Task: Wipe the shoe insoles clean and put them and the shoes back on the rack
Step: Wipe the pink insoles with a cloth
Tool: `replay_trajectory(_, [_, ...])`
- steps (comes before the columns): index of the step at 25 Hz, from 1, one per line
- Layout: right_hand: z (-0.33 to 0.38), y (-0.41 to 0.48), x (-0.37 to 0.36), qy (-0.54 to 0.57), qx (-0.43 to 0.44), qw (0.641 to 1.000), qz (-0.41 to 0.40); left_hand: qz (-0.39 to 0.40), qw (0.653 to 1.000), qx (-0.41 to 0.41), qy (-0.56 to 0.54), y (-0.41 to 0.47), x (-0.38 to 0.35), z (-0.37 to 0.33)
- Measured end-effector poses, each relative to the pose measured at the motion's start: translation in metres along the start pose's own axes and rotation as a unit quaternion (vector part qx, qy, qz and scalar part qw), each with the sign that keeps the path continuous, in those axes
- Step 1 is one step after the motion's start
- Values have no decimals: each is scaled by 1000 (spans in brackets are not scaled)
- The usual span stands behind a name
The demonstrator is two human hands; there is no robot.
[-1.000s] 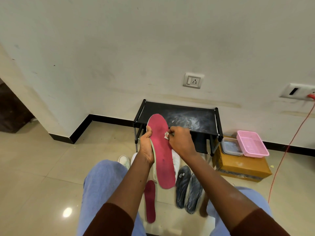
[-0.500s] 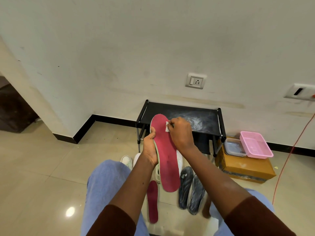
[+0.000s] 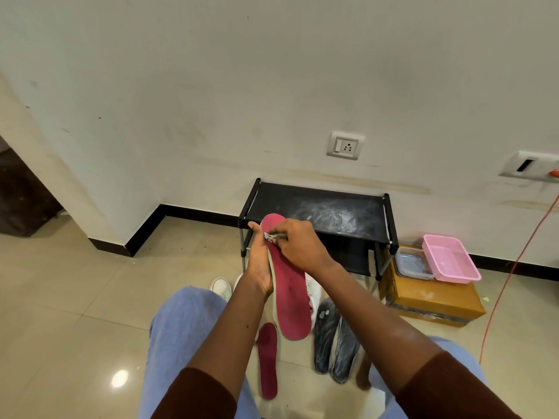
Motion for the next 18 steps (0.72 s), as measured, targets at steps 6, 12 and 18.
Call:
replay_trajectory(6, [-13, 1, -5, -32, -20, 997, -65, 12, 1000, 6, 14, -14, -11, 6])
replay_trajectory(12, [-30, 16, -3, -94, -126, 978, -137, 30, 991, 19, 127, -28, -11, 12])
replay_trajectory(18, [-26, -5, -13, -48, 4, 998, -48, 16, 998, 23, 50, -26, -18, 9])
Point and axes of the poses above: each hand's wrist, its own y-axis towards the middle knuckle, its own x-axis out of the back of the hand, z = x × y, the point moved 1 cm from there along y, towards the middle knuckle, and after that the axes turned 14 degrees about -z, right-handed, at the moved point
